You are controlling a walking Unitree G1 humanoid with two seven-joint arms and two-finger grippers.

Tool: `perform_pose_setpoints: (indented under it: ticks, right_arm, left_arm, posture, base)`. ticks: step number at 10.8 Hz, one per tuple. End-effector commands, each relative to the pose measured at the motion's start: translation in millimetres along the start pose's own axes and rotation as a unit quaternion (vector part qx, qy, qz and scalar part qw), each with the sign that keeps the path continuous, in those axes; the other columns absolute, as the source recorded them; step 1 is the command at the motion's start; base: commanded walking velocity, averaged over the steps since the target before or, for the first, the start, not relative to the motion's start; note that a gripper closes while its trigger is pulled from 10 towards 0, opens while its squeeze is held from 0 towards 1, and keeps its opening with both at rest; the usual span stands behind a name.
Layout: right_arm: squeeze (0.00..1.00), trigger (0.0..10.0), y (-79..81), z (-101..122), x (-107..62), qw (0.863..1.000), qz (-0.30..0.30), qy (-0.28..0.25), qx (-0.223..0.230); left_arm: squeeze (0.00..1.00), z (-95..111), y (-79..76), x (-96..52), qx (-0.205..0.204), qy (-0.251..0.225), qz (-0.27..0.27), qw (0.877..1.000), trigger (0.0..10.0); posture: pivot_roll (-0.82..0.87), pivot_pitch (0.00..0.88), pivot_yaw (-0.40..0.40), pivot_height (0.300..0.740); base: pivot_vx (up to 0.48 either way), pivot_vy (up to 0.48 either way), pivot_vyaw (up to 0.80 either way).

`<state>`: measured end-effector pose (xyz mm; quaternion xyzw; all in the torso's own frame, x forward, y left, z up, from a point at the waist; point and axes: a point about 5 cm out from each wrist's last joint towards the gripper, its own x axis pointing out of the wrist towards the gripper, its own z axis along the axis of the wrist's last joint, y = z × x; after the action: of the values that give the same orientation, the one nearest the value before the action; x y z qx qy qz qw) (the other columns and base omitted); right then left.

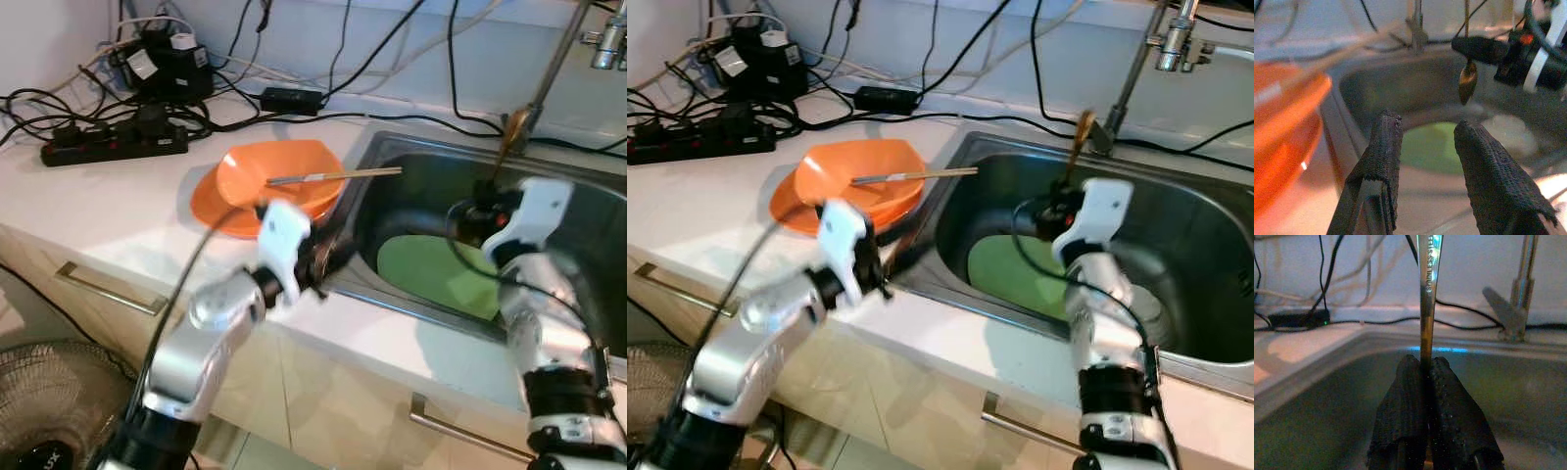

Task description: Kitchen organization

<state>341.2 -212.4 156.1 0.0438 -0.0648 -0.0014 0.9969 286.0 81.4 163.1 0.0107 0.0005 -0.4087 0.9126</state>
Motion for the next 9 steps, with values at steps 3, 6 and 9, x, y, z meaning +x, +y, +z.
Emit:
perform_pose_setpoints:
  ticks: [3,6,9]
  right_arm:
    - [0.00,10.0,4.9,-9.5,-0.2,1.000,0.013,0.011,-0.011]
    - [0.00,10.0,7.8,-13.1,-1.4,1.000,0.019,0.014,-0.017]
    - [0.00,10.0,8.9,-20.0,-3.7,0.999,0.026,0.027,-0.022]
  left_arm:
    - [0.00,-13.9,2.2,-3.8,0.003,0.029,-0.001,1.000,10.0]
    - [0.00,-22.5,3.8,-4.8,-0.001,0.045,0.003,0.999,10.0]
    - [0.00,-29.9,5.1,-5.6,-0.001,0.060,0.006,0.998,10.0]
  posture:
    - [0.20,0.046,-0.008,0.740]
    - [0.20,0.049,-0.008,0.740]
    - [0.20,0.052,-0.010,0.740]
  base:
    - [0.000,0.000,0.00]
    - [0.000,0.000,0.00]
    - [0.000,0.000,0.00]
